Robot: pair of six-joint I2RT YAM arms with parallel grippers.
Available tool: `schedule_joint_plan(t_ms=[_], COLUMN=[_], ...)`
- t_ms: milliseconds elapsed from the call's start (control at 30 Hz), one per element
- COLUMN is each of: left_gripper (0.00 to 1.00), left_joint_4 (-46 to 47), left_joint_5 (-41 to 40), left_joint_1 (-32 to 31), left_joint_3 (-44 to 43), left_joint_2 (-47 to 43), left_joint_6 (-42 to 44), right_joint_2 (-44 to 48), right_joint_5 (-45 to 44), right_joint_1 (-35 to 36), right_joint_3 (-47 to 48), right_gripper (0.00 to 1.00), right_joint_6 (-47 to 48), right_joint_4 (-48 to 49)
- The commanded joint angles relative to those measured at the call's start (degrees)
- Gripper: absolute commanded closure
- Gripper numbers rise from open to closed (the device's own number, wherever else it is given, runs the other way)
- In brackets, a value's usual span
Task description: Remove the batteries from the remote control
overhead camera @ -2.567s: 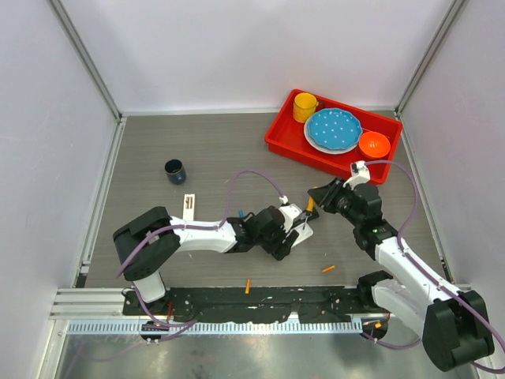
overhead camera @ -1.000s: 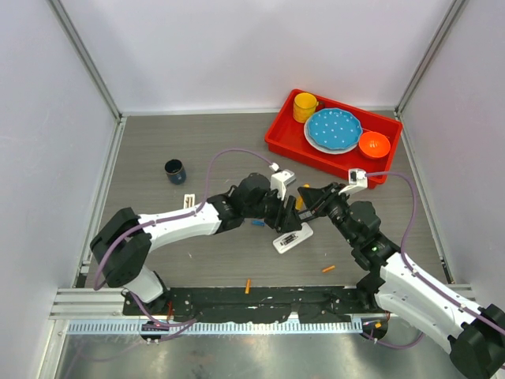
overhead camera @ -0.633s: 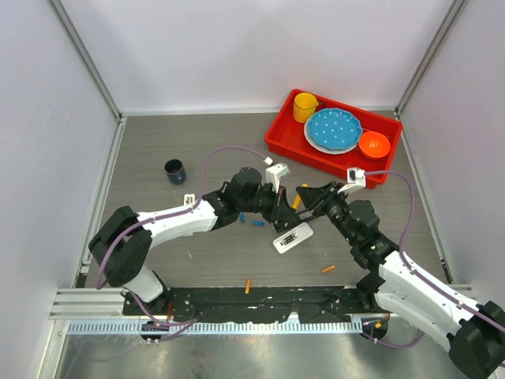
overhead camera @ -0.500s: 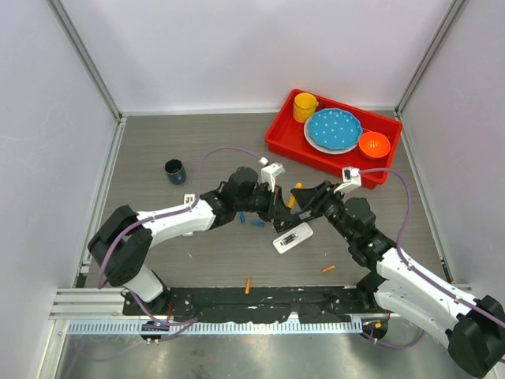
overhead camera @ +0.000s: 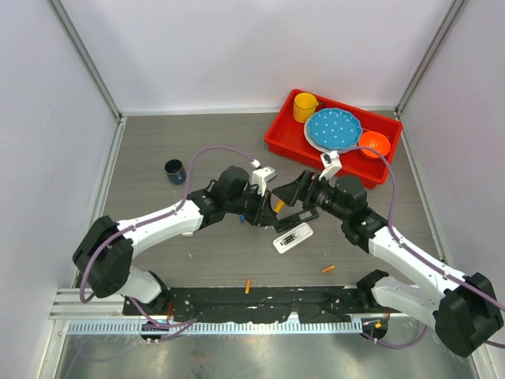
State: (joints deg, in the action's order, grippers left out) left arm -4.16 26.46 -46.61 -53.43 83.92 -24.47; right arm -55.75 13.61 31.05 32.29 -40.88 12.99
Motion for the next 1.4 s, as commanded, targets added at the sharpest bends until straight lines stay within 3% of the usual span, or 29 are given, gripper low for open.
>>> schedule_joint_plan(t_ms=[0,133,400,600,633,733,767,800,900,1067,1367], left_gripper=[1.0,1.0,1.0,1.0,1.0,0.85,0.67,0.56,0.36,0.28,0.23], left_joint_4=[-2.78,-2.25,-1.55,-1.29,-1.29,-1.81,-1.73,-1.72,-1.64,-3.04,-5.51], left_joint_5=[0.53,0.79,2.28,2.11,1.93,0.7,0.35,0.0,-0.88,-7.29,-19.59], left_joint_1=[-0.06,-0.06,-0.06,-0.06,-0.06,-0.06,-0.06,-0.06,-0.06,-0.32,-8.84], left_joint_3=[-0.8,-0.36,-0.45,-0.19,-0.27,-0.1,0.08,0.34,1.31,3.85,2.28], left_joint_2=[-3.41,-4.47,-4.29,-4.29,-4.38,-4.73,-4.9,-5.43,-6.31,-8.07,-2.1], left_joint_6=[2.76,2.5,2.41,2.32,2.23,2.41,2.5,2.5,2.58,3.29,5.4], right_joint_2=[-1.03,-1.38,-1.99,-4.02,-3.85,-3.06,-2.79,-2.09,-0.51,2.83,9.86], right_joint_5=[10.12,13.28,16.8,17.86,17.6,16.46,15.5,14.88,12.15,6.44,-6.04], right_joint_1=[-1.77,-3.18,-4.59,-4.68,-4.77,-4.86,-4.86,-4.86,-4.77,-4.86,-4.86], right_joint_3=[1.2,-0.47,-3.37,-3.99,-3.99,-3.82,-3.73,-3.64,-3.12,-1.89,-0.39], right_gripper=[0.16,0.37,0.56,0.96,0.99,0.99,0.99,0.99,0.99,0.99,0.99], right_joint_6=[-2.09,-3.5,-6.66,-6.93,-6.84,-5.62,-5.26,-4.65,-2.45,3.42,12.75], right_joint_4=[2.82,5.37,11.08,13.46,13.2,11.97,11.01,10.39,7.05,-0.66,-11.05])
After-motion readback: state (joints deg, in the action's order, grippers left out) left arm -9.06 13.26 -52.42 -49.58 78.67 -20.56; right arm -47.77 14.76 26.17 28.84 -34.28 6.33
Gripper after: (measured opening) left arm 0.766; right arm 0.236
